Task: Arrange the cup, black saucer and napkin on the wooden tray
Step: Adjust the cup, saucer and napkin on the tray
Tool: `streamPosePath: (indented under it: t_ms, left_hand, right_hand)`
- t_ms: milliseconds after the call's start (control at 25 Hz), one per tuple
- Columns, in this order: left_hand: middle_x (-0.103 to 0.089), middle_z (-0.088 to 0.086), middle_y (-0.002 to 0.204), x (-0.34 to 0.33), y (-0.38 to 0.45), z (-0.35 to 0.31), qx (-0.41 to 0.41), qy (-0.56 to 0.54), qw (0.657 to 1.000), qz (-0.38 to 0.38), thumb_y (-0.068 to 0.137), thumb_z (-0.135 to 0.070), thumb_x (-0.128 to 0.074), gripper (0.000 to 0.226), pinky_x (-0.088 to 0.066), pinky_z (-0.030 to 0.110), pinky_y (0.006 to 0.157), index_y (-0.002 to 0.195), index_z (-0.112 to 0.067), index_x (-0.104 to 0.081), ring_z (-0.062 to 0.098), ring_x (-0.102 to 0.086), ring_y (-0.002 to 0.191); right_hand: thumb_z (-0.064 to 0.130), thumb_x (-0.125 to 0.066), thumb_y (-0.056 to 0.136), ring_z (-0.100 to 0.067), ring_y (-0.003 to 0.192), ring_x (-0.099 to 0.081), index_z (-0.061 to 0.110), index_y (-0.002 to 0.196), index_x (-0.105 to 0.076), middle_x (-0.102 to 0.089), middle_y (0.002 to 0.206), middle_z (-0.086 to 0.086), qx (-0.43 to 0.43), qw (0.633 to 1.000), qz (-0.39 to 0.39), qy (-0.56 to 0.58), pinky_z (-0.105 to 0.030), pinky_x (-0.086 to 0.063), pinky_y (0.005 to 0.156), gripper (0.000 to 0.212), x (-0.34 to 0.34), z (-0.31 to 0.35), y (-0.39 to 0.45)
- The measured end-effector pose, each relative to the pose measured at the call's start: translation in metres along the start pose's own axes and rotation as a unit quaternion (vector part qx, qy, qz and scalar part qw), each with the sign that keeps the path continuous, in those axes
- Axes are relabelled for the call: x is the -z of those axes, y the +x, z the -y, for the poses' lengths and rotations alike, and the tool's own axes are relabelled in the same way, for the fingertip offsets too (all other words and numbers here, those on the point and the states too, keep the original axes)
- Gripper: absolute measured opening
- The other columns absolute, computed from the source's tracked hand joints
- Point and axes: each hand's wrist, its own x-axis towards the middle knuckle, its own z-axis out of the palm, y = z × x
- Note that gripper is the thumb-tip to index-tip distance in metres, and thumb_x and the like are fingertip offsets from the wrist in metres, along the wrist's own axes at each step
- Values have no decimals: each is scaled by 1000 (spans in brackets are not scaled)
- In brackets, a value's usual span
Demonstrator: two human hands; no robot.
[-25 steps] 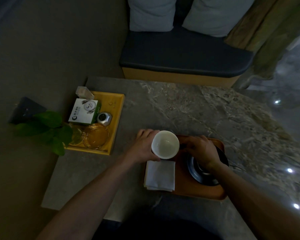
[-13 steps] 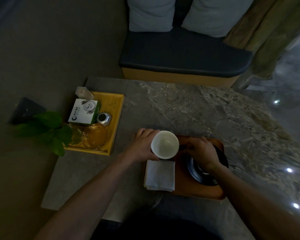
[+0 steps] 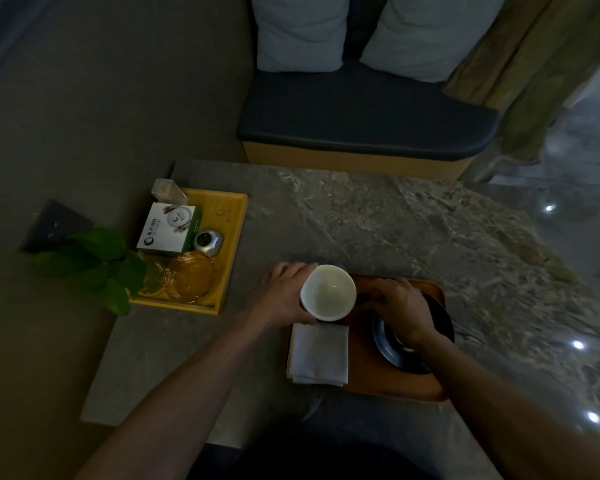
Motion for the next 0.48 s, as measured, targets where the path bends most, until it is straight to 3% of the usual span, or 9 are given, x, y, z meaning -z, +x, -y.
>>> streamPosePath:
  t_ms: [280, 480]
  left_hand:
    - [-32, 1, 153, -12, -14, -2, 92, -57, 994, -21, 66, -44, -83, 106, -29, 49, 112, 152, -29, -20, 27, -21, 143]
    - [-43, 5, 144, -36, -42, -6, 154, -125, 979, -39, 79, -44, -73, 69, -46, 44, 102, 139, -23, -45, 23, -47, 128]
  right_hand:
    - [41, -58, 91, -20, 120, -52, 37, 121, -60, -63, 127, 8, -37, 999, 12, -33, -45, -45, 96, 31, -2, 7, -9]
    - [51, -55, 91, -23, 131, -43, 27, 132, -54, -56, 137, 2, -86, 994, 11, -72, -42, -41, 102, 48, -3, 1, -43]
